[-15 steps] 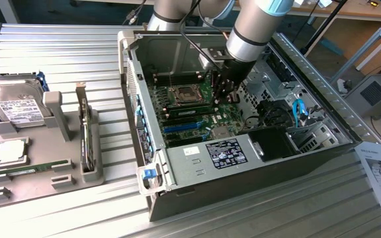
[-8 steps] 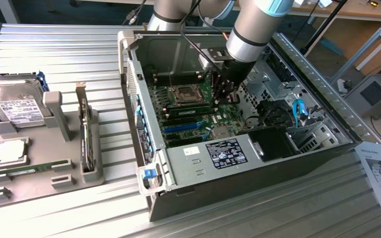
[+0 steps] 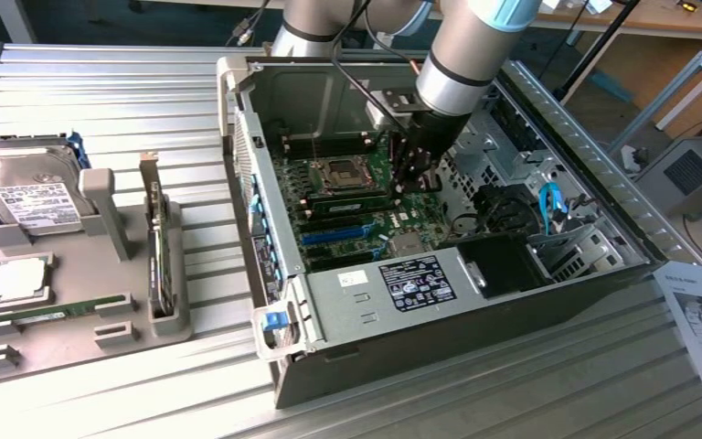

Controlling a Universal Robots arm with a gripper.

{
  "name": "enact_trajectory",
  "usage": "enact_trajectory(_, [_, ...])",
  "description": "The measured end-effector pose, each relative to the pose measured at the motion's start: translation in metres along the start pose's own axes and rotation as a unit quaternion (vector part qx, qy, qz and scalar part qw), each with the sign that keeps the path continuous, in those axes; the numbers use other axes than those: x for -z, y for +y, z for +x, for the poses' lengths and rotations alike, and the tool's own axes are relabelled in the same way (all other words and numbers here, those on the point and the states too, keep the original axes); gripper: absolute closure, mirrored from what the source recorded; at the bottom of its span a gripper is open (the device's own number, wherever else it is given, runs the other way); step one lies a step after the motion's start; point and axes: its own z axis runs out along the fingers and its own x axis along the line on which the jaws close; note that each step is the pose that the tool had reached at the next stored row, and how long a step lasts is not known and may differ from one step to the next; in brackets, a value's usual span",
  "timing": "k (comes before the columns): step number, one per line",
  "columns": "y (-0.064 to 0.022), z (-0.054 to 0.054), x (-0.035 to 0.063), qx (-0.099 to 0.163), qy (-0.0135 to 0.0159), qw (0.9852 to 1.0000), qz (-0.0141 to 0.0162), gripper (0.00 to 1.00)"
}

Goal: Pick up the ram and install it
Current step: 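Press down the ram until it locks into place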

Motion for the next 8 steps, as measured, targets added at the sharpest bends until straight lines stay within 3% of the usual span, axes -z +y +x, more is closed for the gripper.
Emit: enact_trajectory(8, [0.0, 0.0, -0.0011, 0.0, -0.0002, 1.0, 0.0, 0.89])
